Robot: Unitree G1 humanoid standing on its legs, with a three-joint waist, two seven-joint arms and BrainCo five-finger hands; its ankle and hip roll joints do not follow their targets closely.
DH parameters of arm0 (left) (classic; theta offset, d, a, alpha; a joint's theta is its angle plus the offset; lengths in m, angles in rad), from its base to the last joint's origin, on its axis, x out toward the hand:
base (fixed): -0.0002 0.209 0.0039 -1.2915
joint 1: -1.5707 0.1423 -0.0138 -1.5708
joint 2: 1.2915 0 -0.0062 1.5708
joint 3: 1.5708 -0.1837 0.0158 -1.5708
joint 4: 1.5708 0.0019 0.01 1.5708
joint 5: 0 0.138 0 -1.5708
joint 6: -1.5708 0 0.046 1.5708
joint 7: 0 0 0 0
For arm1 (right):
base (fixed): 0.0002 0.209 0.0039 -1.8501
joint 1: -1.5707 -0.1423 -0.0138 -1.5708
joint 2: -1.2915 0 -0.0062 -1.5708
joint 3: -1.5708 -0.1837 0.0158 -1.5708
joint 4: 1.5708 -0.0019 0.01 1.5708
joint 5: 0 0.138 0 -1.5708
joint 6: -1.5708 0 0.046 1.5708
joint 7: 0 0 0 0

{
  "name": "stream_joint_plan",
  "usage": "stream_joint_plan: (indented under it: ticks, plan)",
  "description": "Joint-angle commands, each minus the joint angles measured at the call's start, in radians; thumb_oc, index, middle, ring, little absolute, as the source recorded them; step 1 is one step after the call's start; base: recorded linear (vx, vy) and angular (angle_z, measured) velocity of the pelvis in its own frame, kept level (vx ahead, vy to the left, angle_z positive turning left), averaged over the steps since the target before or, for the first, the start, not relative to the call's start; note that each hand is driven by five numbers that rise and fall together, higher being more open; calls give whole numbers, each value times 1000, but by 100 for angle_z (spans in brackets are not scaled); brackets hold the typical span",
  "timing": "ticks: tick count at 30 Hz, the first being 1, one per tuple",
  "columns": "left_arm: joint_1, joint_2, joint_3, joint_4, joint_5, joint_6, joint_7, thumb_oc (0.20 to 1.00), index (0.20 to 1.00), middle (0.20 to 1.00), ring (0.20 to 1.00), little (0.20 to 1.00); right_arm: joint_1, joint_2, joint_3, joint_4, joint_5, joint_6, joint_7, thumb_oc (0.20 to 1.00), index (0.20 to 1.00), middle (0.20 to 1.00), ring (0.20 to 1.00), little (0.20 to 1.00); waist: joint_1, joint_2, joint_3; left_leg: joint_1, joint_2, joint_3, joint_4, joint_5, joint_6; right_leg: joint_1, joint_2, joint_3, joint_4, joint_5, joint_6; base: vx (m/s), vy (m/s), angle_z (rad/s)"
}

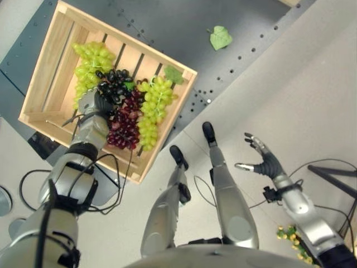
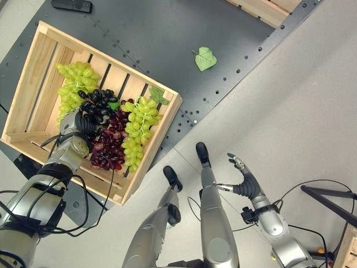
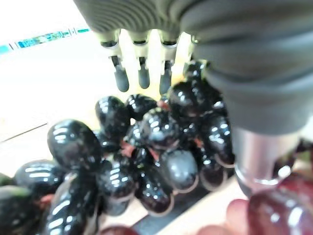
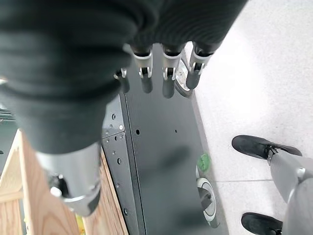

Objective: Pick up the fruits from the basket on one side to the basket on the other side

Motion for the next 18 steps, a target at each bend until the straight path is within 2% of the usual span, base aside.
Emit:
stream_joint_plan:
  ticks: [1, 3, 10, 16, 18]
  plan:
    - [15, -13, -21, 109, 67, 26, 1, 1000, 1000, 1000, 1000, 1000, 61, -26, -26, -69, 33, -59, -14, 1000, 1000, 1000, 1000, 1000, -3, -48, -30, -51, 17, -18, 89, -34, -85, -6, -24, 33, 58, -68, 115, 0, 0, 0]
    - [21, -74, -28, 116, 73, 33, -10, 1000, 1000, 1000, 1000, 1000, 59, -33, -29, -70, 33, -55, -22, 1000, 1000, 1000, 1000, 1000, -6, -50, -26, -53, 17, -20, 90, -32, -85, -7, -23, 33, 59, -68, 114, 0, 0, 0]
    - [57, -186, -52, 126, 112, 51, -7, 1000, 1000, 1000, 1000, 1000, 55, -44, -34, -78, 26, -53, -42, 1000, 1000, 1000, 1000, 1000, -10, -48, -21, -49, 14, -17, 87, -33, -83, -5, -21, 37, 59, -69, 113, 0, 0, 0]
    - [90, -208, -15, 157, 78, 60, 5, 1000, 1000, 1000, 1000, 1000, 60, -54, -35, -89, 20, -53, -49, 1000, 1000, 1000, 1000, 1000, -11, -47, -21, -48, 14, -15, 88, -34, -82, -6, -18, 39, 61, -71, 111, 0, 0, 0]
    - [102, -217, 40, 173, 4, 56, 24, 1000, 1000, 1000, 1000, 1000, 64, -53, -36, -91, 29, -52, -54, 1000, 1000, 1000, 1000, 1000, -10, -48, -22, -51, 16, -16, 88, -33, -83, -8, -16, 39, 61, -71, 109, 0, 0, 0]
